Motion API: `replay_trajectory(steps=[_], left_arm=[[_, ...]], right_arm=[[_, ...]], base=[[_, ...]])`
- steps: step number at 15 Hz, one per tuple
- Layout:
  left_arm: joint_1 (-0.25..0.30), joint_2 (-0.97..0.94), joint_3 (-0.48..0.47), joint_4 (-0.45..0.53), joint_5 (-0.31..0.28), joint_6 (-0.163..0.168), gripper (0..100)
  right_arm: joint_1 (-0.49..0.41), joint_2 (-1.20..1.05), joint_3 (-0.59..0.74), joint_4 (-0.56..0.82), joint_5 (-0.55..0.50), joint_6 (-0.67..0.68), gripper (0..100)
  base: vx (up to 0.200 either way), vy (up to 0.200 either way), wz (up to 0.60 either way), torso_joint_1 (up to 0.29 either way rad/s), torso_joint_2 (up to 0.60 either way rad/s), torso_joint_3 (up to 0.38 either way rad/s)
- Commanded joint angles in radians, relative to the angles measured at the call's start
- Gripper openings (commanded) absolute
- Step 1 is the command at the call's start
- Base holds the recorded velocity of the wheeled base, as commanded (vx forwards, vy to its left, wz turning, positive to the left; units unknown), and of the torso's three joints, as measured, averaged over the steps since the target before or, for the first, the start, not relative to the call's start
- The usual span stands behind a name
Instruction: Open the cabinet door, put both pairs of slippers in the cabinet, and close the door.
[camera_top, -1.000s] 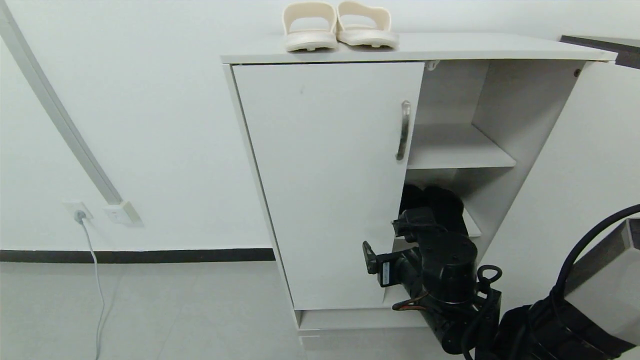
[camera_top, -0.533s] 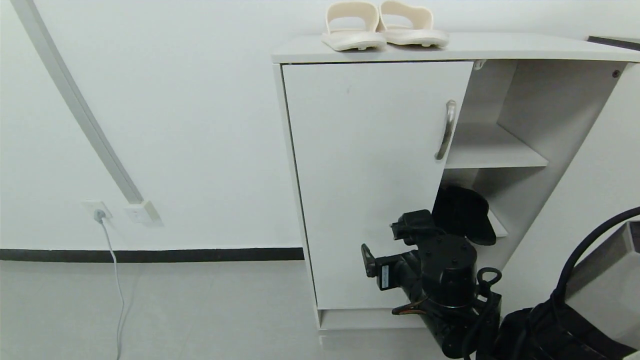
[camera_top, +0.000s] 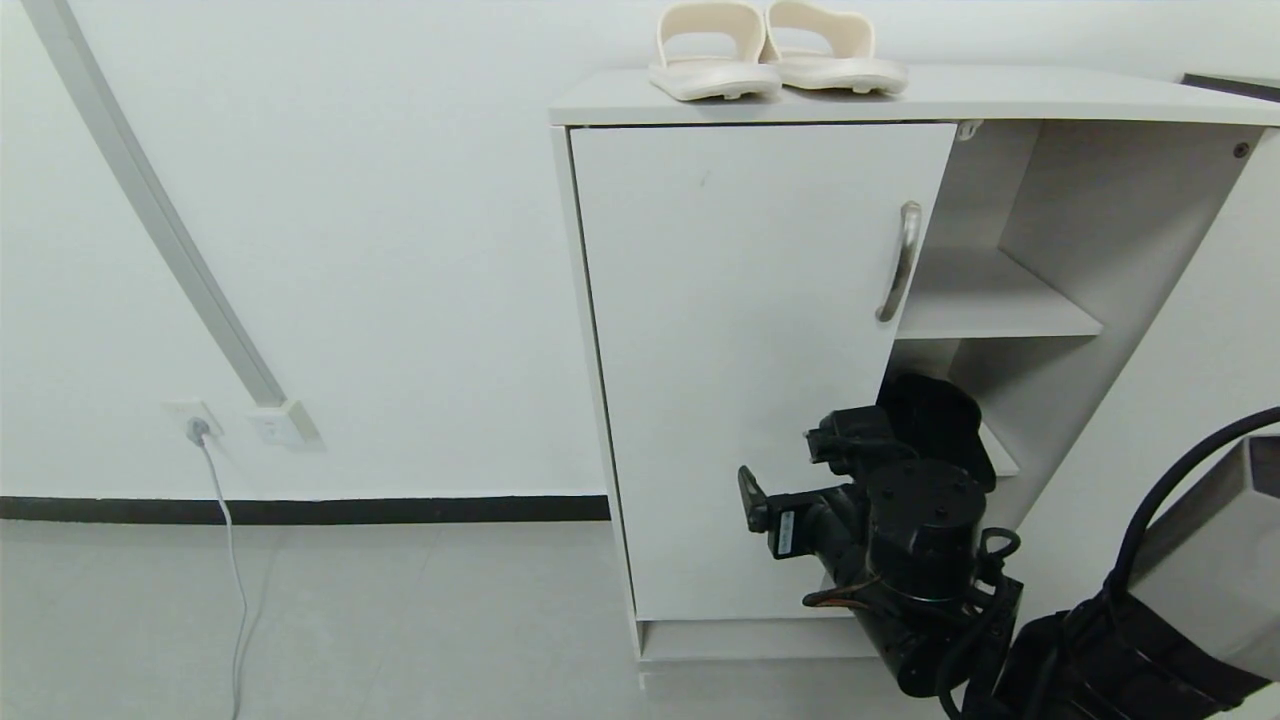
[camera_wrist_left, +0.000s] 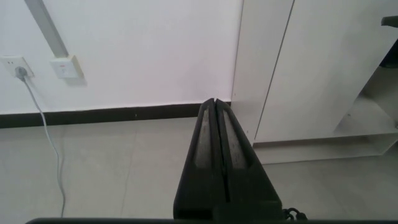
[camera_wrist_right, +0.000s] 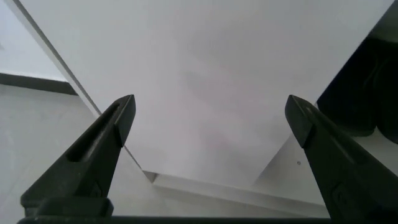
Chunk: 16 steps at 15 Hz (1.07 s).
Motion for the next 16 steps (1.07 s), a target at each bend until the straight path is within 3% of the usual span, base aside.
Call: replay_trajectory(steps=[1,6,16], left_arm=[[0.001,0.001,0.0,-0.001,0.0,0.0,0],[0.001,0.001,0.0,0.0,0.0,0.0,0],[0.001,0.001,0.0,0.0,0.003,0.0,0]], right_arm=[[0.0,0.003,0.004,-0.001,0.003,-0.003,100],[0.002,0.003,0.016,-0.003,0.018,-0.017,100],[0.005,0.016,0.016,-0.004,0.02,-0.017,100]], base=[[0.0,0.0,0.0,0.0,0.0,0.0],[0.0,0.0,0.0,0.0,-0.02,-0.027],[0.0,0.0,0.0,0.057,-0.41,-0.344]])
